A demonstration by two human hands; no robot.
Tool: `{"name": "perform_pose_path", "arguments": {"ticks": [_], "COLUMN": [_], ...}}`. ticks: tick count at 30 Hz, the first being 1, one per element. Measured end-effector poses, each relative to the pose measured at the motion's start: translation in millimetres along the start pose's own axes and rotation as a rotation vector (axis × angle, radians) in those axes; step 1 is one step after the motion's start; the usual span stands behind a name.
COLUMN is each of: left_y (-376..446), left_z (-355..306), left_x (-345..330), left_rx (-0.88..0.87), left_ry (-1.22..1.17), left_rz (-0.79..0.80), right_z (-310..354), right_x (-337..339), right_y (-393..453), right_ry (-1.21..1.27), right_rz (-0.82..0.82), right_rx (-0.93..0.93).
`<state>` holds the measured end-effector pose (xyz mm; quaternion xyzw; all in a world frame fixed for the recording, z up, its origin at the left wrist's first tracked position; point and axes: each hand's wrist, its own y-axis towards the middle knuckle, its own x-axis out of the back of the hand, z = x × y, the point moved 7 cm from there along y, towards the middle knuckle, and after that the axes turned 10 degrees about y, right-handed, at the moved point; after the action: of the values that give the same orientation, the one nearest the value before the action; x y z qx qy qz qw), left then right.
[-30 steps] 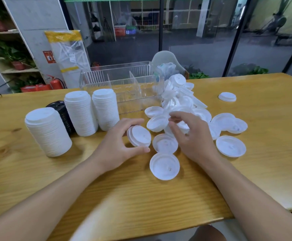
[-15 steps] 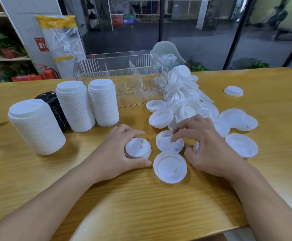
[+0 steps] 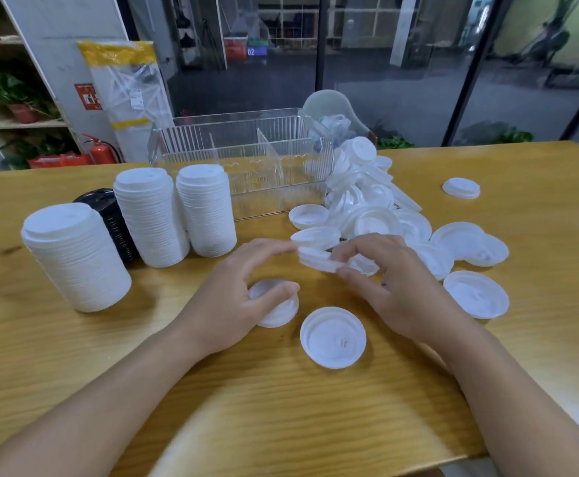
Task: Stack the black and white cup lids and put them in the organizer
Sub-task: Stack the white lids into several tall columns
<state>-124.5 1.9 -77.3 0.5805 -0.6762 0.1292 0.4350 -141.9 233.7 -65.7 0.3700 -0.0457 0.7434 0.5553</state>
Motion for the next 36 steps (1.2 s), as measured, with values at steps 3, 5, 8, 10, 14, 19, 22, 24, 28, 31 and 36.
{"name": "perform_pose_path", "arguments": {"ticks": [3,5,8,10,14,19,22,24,28,31,36], "left_y": [2.8,4.7,5.9,6.1,5.6,5.4,4.8,5.2,4.2,2.6,-4.8], "left_z": [-2.3,4.2,16.0,16.9,20.6,27.6,16.4,9.7,4.3,4.4,18.4], "left_x": [4.6,12.1,16.3,14.8,13.9,11.1,10.7,11.6,13.6,16.4,20.3], "left_rx": [-0.028,-0.003,0.089,0.106,0.186,0.227,0.103,0.029,0.004,0.008,0.064], "left_ry": [-0.078,-0.142,-0.375,-0.457,-0.584,-0.54,-0.343,-0.209,-0.115,-0.084,-0.058], "left_rz": [-0.087,-0.182,-0.213,-0.183,-0.205,-0.171,-0.139,-0.141,-0.152,-0.166,-0.058], "right_z": [19.5,30.8,40.1,43.4,30.2,10.0,6.8,7.3,9.9,13.4,10.3], "right_x": [-4.1,-7.9,-12.9,-15.9,-24.3,-30.9,-31.4,-34.8,-36.6,-33.5,-5.1], "right_y": [14.7,26.6,46.2,56.3,52.4,44.1,45.0,44.5,41.9,39.0,31.4], "right_ry": [0.225,0.347,0.386,0.398,0.402,0.432,0.534,0.629,0.73,0.68,0.269], "right_rz": [0.008,0.033,0.04,-0.005,-0.105,-0.018,0.004,0.039,0.055,0.061,0.035], "right_rx": [0.033,0.04,0.023,0.029,0.045,-0.036,-0.083,-0.104,-0.136,-0.117,-0.061]}}
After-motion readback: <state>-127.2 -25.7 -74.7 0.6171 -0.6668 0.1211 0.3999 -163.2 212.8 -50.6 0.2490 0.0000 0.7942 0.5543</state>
